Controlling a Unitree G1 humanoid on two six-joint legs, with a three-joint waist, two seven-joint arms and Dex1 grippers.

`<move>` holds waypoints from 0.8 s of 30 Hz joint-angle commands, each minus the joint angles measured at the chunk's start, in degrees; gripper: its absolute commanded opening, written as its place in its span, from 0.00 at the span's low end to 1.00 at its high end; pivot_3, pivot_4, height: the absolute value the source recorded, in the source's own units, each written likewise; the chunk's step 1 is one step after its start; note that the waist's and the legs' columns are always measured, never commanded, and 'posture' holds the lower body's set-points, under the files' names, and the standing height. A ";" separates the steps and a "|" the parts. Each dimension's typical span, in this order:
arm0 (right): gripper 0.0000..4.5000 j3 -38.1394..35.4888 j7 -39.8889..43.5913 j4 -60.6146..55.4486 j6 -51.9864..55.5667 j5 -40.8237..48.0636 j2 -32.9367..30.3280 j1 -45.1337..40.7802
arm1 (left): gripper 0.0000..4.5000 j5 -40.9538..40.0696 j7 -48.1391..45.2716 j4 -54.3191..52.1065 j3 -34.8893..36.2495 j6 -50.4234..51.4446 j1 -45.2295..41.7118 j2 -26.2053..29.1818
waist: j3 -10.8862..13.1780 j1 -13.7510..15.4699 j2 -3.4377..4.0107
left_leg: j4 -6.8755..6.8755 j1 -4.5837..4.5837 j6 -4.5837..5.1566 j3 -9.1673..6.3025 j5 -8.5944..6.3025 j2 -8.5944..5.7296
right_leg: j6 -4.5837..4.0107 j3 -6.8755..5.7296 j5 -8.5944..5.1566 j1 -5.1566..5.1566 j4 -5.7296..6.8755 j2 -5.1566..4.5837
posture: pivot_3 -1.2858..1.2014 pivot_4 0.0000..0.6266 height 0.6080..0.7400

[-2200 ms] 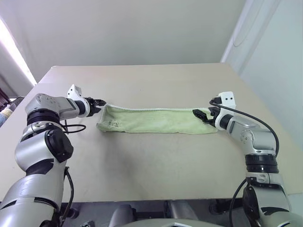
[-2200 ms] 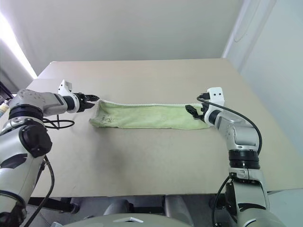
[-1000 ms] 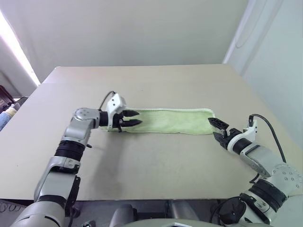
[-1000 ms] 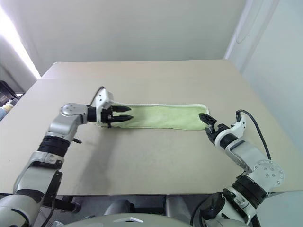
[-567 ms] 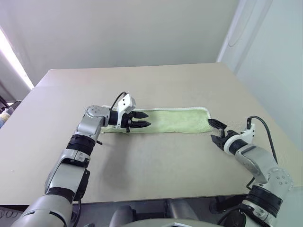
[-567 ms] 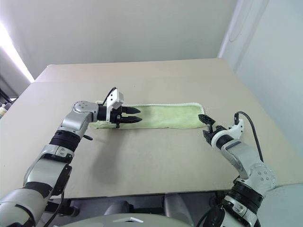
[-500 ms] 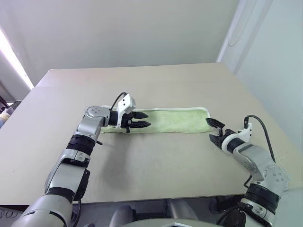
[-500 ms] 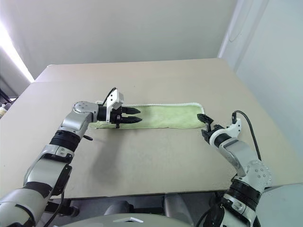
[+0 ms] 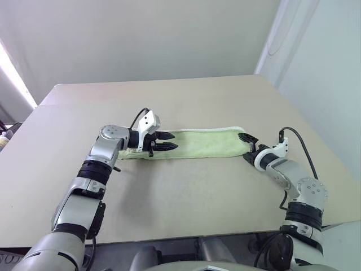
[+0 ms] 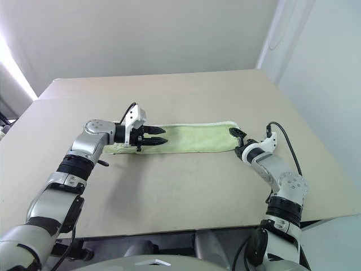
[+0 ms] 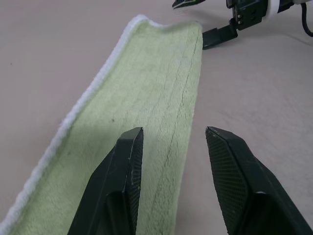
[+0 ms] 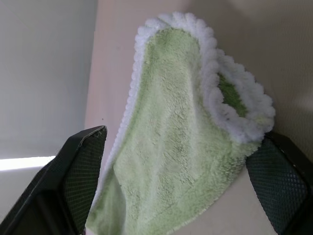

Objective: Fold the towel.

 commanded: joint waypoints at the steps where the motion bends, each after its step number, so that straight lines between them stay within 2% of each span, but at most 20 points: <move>1: 0.72 0.61 0.15 1.14 -2.32 -3.41 0.58 -0.37 | 0.48 0.41 1.17 -1.25 1.44 -0.23 -0.94 0.74 | 0.00 -0.01 0.00 | 0.00 -0.01 0.00 0.00 0.00 0.00 | 0.00 0.00 0.00 -0.01 0.00 0.00 | 0.52 0.00 0.79; 9: 0.04 1.32 0.63 -2.52 -2.28 -6.17 -0.26 -0.39 | 0.48 0.45 3.32 1.26 2.15 -1.09 -2.59 0.34 | 0.01 0.11 0.01 | -0.05 -0.05 0.00 -0.03 0.00 0.00 | 0.00 0.00 -0.01 -0.07 -0.02 0.01 | 0.52 0.00 0.79; 10: 0.01 1.05 0.55 -2.78 -2.24 -6.24 -0.77 -0.32 | 0.48 0.41 3.55 1.84 2.31 -1.21 -2.95 0.29 | 0.01 0.16 0.00 | -0.05 -0.05 0.00 -0.03 0.00 0.00 | 0.00 0.00 -0.01 -0.07 -0.03 0.01 | 0.52 0.00 0.79; 19: 0.01 -1.90 3.16 -5.80 0.99 -6.15 -11.65 2.45 | 0.48 0.36 3.85 5.87 4.21 -0.89 -5.31 1.57 | 0.02 0.44 0.03 | -0.10 -0.13 0.12 -0.06 -0.07 -0.08 | 0.18 0.02 -0.10 -0.27 -0.26 -0.04 | 0.52 0.00 0.79; 24: 0.01 -2.44 8.04 -6.35 5.04 -8.30 -23.09 2.79 | 0.48 0.84 4.07 7.03 4.70 -2.07 -4.88 2.88 | 0.05 0.41 0.07 | -0.17 -0.13 0.23 -0.04 -0.13 -0.08 | 0.19 0.03 -0.12 -0.27 -0.35 -0.03 | 0.52 0.00 0.79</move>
